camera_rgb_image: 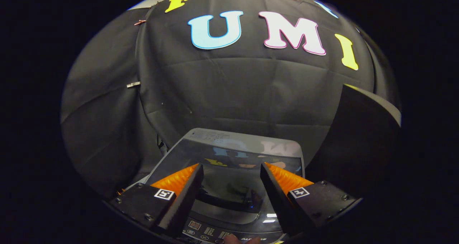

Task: Put the clothes into the washing machine and then close the washing machine lid.

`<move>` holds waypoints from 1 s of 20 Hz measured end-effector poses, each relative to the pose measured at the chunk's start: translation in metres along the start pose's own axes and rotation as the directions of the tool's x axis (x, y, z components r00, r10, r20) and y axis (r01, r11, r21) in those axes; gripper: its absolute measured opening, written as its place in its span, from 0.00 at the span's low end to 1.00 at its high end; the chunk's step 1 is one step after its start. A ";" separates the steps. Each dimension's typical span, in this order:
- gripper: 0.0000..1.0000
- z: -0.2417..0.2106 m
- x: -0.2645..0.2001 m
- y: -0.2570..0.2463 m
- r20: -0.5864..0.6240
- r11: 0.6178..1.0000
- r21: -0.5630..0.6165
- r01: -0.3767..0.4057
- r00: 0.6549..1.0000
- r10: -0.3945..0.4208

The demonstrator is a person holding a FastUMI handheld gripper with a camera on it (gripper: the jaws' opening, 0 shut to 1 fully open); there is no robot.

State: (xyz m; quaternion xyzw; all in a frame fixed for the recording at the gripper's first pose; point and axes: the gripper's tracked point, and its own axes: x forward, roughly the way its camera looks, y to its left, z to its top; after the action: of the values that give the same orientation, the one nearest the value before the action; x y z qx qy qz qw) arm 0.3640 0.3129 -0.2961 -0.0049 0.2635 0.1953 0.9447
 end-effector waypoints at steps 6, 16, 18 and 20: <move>1.00 0.053 -0.052 0.008 0.155 0.999 -0.044 0.014 0.988 -0.007; 0.99 0.127 -0.160 -0.031 0.321 0.996 -0.076 0.045 0.947 -0.018; 0.99 0.137 -0.179 -0.053 0.333 0.997 -0.049 0.060 0.942 -0.041; 0.99 0.144 -0.198 -0.077 0.354 0.997 -0.025 0.079 0.933 -0.065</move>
State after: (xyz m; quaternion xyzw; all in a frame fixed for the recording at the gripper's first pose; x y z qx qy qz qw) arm 0.3080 0.1856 -0.0803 0.0021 0.0856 0.1636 0.9828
